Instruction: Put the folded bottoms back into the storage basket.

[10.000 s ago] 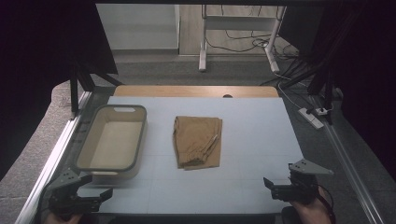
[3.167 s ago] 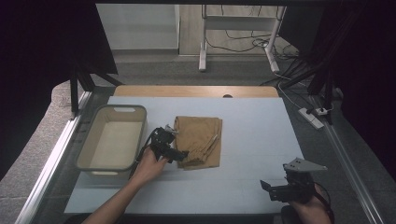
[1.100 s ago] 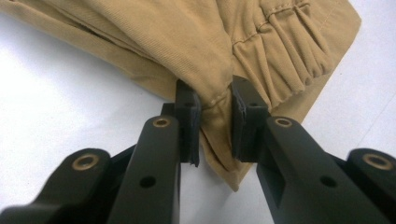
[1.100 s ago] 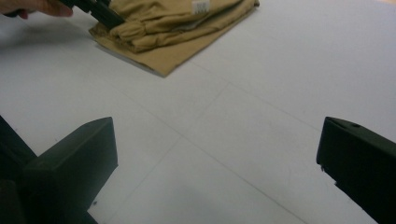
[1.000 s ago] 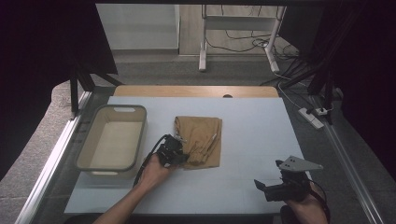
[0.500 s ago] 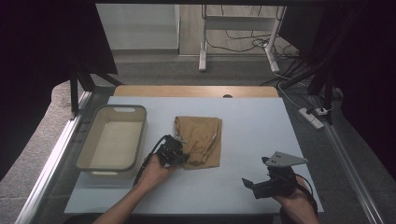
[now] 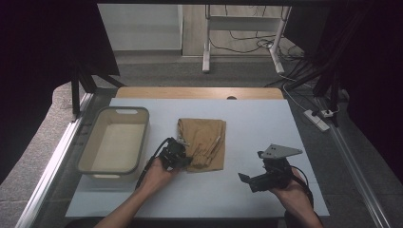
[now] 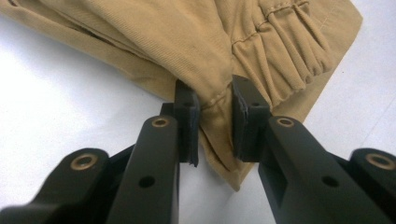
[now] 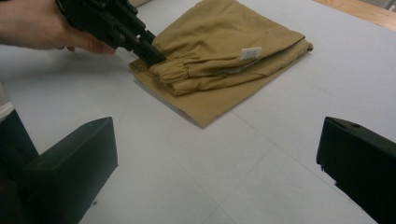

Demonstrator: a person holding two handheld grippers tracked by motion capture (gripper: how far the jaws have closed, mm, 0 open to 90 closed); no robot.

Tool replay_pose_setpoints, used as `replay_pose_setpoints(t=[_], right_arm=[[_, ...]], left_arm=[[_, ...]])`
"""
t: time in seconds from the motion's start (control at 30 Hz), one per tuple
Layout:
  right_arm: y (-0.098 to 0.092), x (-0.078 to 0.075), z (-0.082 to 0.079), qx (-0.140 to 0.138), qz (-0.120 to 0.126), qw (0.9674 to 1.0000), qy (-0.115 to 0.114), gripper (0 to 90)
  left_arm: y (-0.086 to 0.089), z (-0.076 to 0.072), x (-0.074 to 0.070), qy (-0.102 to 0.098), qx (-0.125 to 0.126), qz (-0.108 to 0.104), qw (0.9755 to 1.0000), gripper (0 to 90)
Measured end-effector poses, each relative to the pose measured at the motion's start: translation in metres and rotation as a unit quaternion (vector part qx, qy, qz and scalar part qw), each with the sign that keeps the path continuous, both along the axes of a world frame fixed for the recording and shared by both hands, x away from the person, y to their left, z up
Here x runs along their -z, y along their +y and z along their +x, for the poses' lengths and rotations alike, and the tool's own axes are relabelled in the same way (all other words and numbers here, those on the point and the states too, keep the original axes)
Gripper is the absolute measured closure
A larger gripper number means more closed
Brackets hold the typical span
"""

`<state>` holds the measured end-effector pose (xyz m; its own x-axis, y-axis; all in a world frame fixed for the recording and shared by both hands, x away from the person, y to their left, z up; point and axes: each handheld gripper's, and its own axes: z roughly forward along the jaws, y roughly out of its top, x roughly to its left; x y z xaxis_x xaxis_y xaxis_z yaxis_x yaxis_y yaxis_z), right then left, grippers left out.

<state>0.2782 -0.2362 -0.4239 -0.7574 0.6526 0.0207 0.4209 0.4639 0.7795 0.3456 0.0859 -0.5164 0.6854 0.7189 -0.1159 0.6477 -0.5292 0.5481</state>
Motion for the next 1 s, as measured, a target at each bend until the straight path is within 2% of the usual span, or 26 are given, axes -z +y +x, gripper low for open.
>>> replay_pose_setpoints(t=[0.07, 0.23, 0.43, 0.5, 0.8, 1.0], right_arm=[[0.0, -0.001, 0.002, -0.003, 0.005, 1.0, 0.006, 0.0], [0.003, -0.002, 0.008, -0.005, -0.009, 0.9999, -0.005, 0.0], [0.009, -0.001, 0.019, -0.005, 0.0, 0.9998, -0.019, 0.0], [0.011, -0.001, 0.023, -0.018, -0.002, 0.9994, -0.028, 0.0], [0.018, 0.005, 0.038, -0.027, -0.013, 0.9995, -0.012, 0.0], [0.024, 0.006, 0.048, -0.023, -0.002, 0.9997, -0.008, 0.0]], left_arm=[[0.0, 0.0, 0.0, 0.001, 0.0, -0.001, 1.0, 73.2], [0.0, 0.0, 0.0, 0.001, 0.0, 0.0, 1.0, 73.2], [0.0, 0.001, 0.0, 0.003, 0.001, 0.0, 1.0, 73.2], [0.0, 0.001, 0.0, 0.004, 0.001, -0.001, 1.0, 73.1], [0.001, 0.002, 0.0, 0.006, 0.002, -0.002, 1.0, 72.9], [0.001, 0.002, 0.0, 0.006, 0.002, -0.001, 1.0, 72.9]])
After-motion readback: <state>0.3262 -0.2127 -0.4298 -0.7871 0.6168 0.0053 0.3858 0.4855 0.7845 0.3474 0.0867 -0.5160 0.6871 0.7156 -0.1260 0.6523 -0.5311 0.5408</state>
